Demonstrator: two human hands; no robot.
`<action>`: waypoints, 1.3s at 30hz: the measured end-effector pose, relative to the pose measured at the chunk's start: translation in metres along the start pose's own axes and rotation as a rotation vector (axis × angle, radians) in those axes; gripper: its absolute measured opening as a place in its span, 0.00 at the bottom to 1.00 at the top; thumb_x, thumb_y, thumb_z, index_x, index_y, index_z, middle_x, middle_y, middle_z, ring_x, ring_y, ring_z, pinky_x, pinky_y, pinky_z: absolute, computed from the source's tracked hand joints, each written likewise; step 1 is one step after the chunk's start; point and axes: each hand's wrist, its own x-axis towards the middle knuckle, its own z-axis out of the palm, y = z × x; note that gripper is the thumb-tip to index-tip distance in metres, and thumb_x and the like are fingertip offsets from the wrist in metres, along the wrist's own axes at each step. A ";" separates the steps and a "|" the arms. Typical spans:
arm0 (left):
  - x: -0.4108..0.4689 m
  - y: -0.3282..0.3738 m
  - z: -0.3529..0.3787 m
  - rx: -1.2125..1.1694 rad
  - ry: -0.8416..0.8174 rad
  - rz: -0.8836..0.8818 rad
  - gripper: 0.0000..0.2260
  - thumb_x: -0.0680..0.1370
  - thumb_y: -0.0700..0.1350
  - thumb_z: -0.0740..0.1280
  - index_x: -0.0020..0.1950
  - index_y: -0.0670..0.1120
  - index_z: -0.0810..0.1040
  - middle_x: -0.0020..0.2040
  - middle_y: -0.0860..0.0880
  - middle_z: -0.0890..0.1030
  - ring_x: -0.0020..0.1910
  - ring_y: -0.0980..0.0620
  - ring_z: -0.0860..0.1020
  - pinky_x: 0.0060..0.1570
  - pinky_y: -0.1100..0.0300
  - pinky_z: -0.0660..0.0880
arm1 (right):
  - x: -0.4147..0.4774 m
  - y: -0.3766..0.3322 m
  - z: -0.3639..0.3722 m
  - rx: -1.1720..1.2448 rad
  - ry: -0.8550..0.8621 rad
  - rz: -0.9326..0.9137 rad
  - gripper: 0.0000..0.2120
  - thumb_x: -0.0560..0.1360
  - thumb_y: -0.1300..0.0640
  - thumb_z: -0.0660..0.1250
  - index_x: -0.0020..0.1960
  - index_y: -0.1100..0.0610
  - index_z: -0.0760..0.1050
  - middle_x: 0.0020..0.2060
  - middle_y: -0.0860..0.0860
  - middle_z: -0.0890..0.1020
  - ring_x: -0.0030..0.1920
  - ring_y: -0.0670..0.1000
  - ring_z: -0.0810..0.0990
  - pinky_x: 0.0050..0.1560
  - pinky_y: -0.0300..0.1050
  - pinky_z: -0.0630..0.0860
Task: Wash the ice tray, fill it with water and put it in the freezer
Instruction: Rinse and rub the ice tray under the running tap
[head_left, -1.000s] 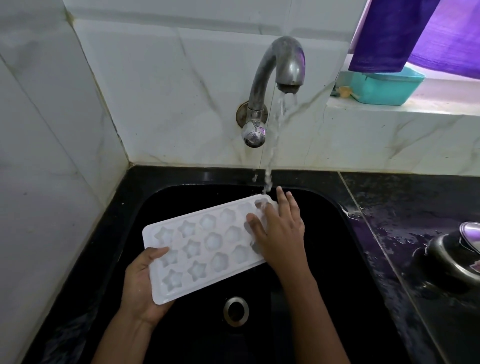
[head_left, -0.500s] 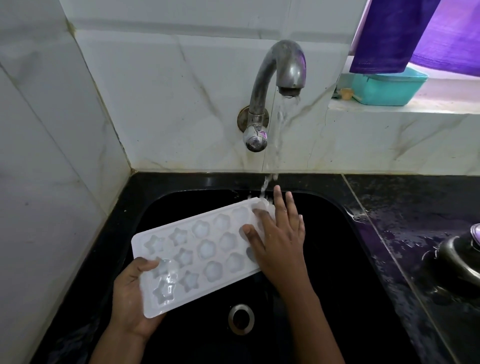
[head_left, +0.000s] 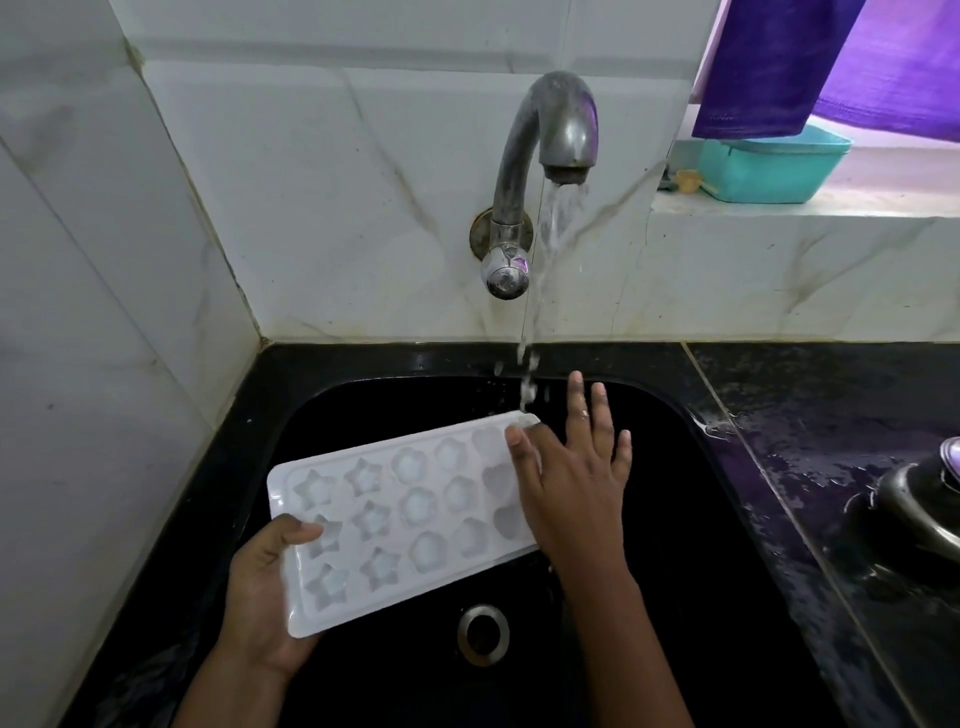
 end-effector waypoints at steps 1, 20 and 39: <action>0.000 -0.001 0.000 0.002 -0.005 -0.013 0.14 0.56 0.42 0.66 0.37 0.44 0.86 0.40 0.41 0.83 0.34 0.42 0.83 0.31 0.48 0.80 | -0.001 -0.002 0.002 -0.008 0.026 0.013 0.30 0.76 0.35 0.42 0.52 0.49 0.78 0.77 0.50 0.50 0.76 0.47 0.41 0.72 0.59 0.44; -0.002 0.000 0.002 -0.033 -0.003 0.035 0.10 0.61 0.43 0.67 0.37 0.45 0.86 0.39 0.42 0.84 0.35 0.43 0.83 0.32 0.48 0.80 | -0.001 0.007 0.000 0.049 -0.009 -0.075 0.30 0.76 0.34 0.42 0.54 0.48 0.78 0.76 0.47 0.48 0.75 0.44 0.38 0.71 0.51 0.39; -0.001 -0.001 -0.001 -0.020 -0.042 0.063 0.29 0.41 0.45 0.76 0.43 0.45 0.87 0.44 0.41 0.84 0.39 0.41 0.84 0.33 0.47 0.80 | -0.001 0.009 -0.003 0.062 -0.078 -0.116 0.34 0.74 0.30 0.38 0.63 0.44 0.74 0.76 0.43 0.42 0.74 0.43 0.33 0.71 0.48 0.35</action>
